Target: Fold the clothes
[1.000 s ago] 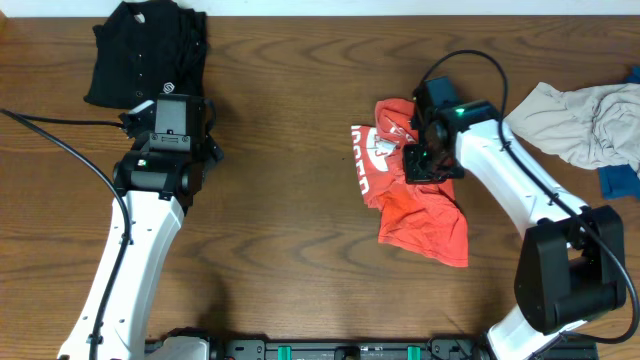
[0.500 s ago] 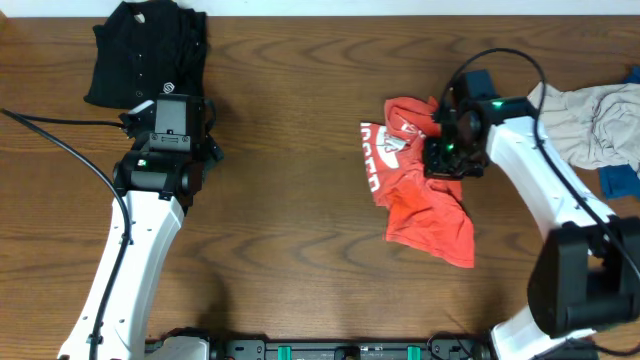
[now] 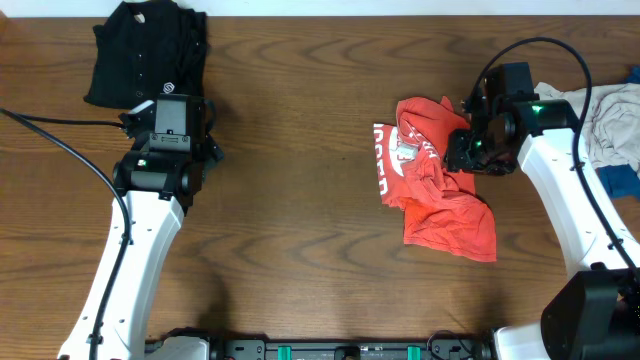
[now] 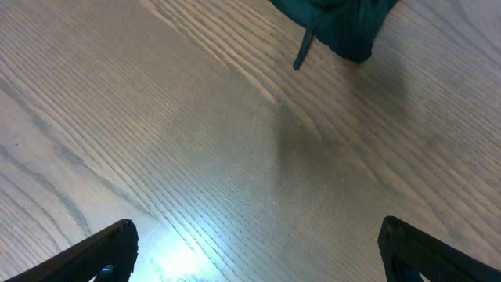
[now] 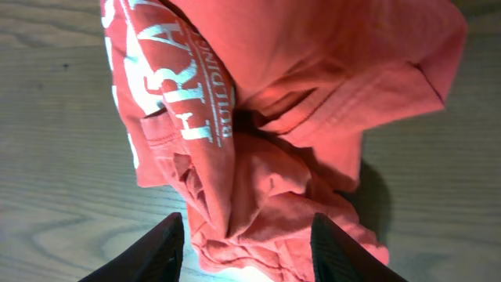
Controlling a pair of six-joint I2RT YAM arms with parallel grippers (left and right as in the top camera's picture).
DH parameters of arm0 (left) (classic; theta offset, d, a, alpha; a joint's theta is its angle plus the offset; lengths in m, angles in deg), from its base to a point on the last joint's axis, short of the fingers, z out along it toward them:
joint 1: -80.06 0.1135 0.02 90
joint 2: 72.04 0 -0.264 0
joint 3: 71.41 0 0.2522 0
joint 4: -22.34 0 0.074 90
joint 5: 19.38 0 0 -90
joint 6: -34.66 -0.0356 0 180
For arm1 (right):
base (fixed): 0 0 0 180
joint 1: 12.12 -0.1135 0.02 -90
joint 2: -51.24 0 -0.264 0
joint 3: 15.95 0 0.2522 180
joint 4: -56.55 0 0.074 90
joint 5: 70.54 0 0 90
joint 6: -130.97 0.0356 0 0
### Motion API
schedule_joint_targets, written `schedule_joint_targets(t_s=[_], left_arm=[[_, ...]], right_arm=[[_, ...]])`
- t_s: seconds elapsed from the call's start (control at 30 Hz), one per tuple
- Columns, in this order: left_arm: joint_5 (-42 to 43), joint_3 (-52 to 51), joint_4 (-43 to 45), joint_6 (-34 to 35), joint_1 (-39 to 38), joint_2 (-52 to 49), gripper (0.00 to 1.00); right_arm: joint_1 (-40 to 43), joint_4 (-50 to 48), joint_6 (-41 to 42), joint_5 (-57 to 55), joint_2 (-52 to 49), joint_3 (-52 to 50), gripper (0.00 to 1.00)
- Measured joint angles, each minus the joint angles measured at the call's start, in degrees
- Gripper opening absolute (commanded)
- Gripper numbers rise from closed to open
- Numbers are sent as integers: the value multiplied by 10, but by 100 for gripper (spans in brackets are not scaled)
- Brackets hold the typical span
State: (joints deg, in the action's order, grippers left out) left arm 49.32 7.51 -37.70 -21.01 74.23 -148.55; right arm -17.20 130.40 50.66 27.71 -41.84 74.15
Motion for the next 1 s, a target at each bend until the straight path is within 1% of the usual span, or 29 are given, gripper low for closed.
schedule_joint_targets(t_s=[0.07,0.17,0.33,0.5,0.6,0.83,1.0], left_arm=[[0,0,0,0,0,0,98],[0,0,0,0,0,0,98],[0,0,0,0,0,0,98],[0,0,0,0,0,0,98],[0,0,0,0,0,0,98],[0,0,-3,0,0,0,98],[0,0,-5,0,0,0,98]], right_arm=[[-3,-5,-12,10,0,0,45],[-26,-20,-30,13,0,0,45],[-107,-49,-44,-34,0,0,47],[-186,-74,-39,-85,-7,0,46],[-206,-82,-23,-110,-27,0,45],[-207,-85,66,-174,-111,1,45],[-207,-86,104,-202,-122,1,46]])
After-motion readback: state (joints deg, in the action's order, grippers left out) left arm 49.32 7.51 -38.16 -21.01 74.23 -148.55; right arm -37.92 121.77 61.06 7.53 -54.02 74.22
